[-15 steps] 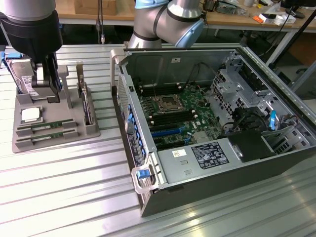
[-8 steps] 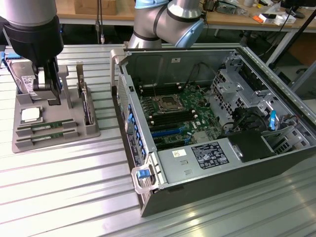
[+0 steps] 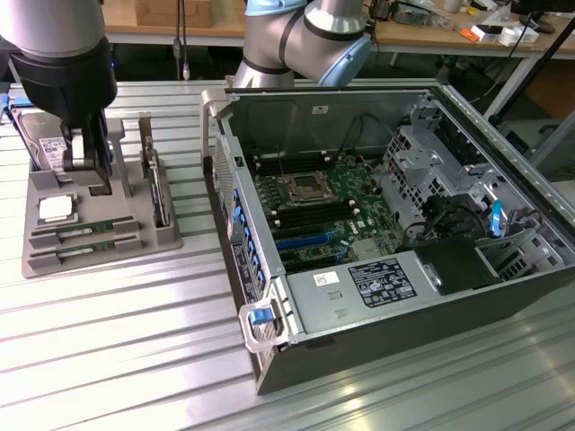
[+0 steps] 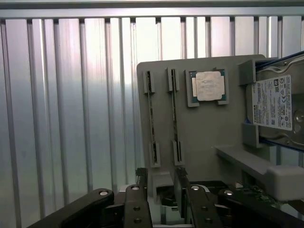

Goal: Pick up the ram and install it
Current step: 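Pick up the ram and move it above insertion slot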

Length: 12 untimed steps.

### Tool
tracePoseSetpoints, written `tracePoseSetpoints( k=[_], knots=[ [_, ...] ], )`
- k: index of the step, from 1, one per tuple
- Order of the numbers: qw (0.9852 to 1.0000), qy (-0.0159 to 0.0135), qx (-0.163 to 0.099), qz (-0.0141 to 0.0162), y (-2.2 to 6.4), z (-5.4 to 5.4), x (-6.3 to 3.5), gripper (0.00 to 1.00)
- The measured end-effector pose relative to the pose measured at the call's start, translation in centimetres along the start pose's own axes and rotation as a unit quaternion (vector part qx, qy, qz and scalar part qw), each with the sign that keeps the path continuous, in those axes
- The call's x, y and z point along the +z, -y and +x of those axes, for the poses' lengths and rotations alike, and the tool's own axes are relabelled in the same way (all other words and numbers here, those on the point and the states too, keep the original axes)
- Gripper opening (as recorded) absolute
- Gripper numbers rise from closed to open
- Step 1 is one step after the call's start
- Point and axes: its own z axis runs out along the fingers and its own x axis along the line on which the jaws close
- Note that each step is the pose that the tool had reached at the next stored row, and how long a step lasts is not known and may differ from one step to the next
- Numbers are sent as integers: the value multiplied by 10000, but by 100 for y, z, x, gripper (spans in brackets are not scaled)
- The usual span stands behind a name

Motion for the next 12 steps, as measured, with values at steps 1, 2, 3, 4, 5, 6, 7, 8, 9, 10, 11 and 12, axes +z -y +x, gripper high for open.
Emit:
tracePoseSetpoints(
  k=[1,2,3,4,5,6,7,8,9,10,11,12],
  knots=[
    [10000,0,-4,0,0,1,17,36],
    [10000,0,-8,0,0,1,36,36],
    [10000,0,-11,-1,1,2,51,36],
    [10000,-1,-14,-1,1,2,63,36],
    [10000,0,-16,0,1,3,77,36],
    [10000,0,-19,-1,1,3,86,36],
    [10000,0,-20,-1,1,3,94,36],
    [10000,0,-23,-1,2,4,106,36],
    [10000,0,-27,-1,2,5,125,36],
    [10000,-1,-31,-1,-1,5,141,36],
    [10000,0,-35,-1,-7,6,161,36],
    [10000,-1,-38,-2,-9,7,176,36]
  ],
)
